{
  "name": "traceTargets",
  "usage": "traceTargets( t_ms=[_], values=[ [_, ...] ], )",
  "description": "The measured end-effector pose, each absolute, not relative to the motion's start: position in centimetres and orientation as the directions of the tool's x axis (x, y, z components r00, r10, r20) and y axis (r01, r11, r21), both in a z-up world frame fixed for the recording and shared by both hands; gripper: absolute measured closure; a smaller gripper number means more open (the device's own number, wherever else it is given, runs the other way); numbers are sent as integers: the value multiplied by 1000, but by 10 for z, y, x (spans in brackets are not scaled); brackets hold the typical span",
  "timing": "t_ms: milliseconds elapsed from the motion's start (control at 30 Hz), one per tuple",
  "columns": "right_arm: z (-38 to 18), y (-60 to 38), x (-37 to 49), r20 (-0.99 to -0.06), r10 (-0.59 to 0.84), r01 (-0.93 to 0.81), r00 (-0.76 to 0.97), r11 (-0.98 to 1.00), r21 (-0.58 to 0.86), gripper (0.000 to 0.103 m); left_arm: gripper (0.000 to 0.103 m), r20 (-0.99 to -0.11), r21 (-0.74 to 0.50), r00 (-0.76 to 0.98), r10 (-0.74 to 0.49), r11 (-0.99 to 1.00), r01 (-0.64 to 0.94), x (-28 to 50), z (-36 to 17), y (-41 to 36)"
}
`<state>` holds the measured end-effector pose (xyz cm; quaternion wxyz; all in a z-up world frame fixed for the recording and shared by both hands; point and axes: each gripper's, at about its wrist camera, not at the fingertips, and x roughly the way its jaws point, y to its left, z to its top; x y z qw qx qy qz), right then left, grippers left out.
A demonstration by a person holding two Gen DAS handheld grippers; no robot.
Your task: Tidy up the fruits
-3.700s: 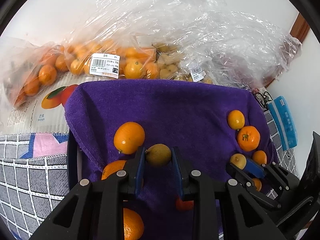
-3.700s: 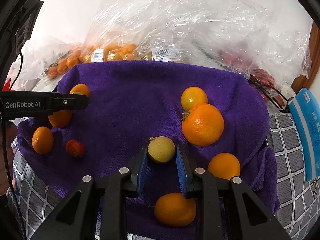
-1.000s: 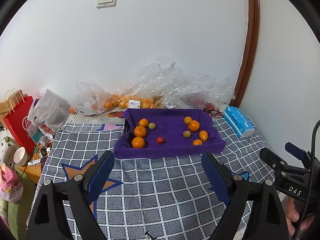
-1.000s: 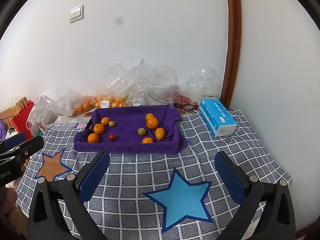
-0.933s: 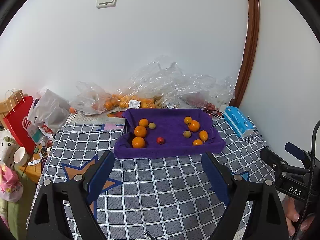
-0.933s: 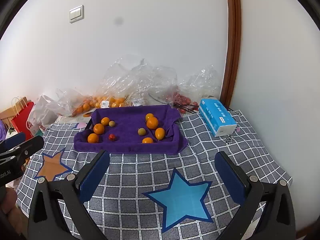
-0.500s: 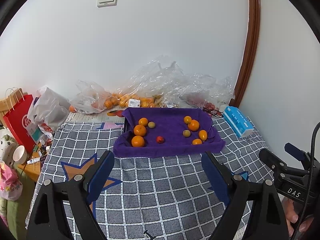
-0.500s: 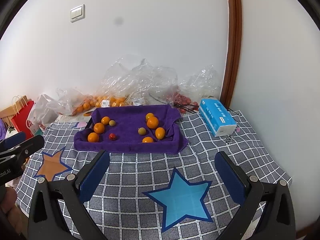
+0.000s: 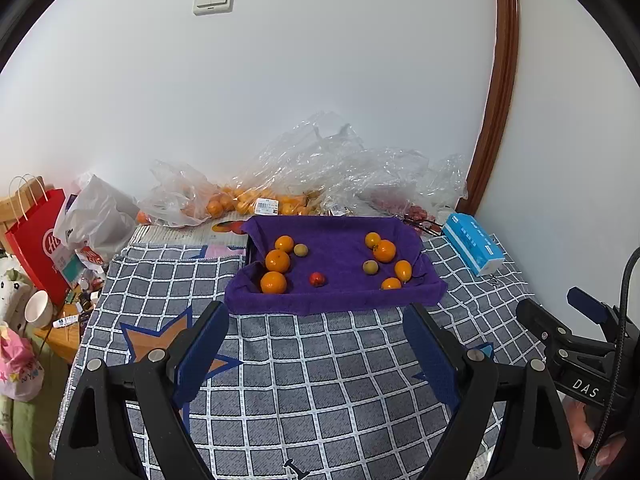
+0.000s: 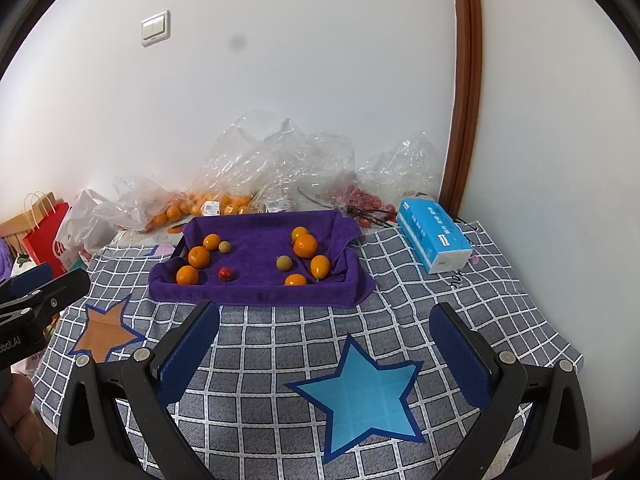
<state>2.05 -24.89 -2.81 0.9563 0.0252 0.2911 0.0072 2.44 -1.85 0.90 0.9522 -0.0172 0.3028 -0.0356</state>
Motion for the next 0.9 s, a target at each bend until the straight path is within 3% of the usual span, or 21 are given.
traceTargets(
  t_ms=[900],
  values=[
    [-27, -247, 19, -554, 32, -3, 832, 999, 53, 0, 15, -577, -54, 813, -77, 997, 56, 25, 10, -18]
  ],
)
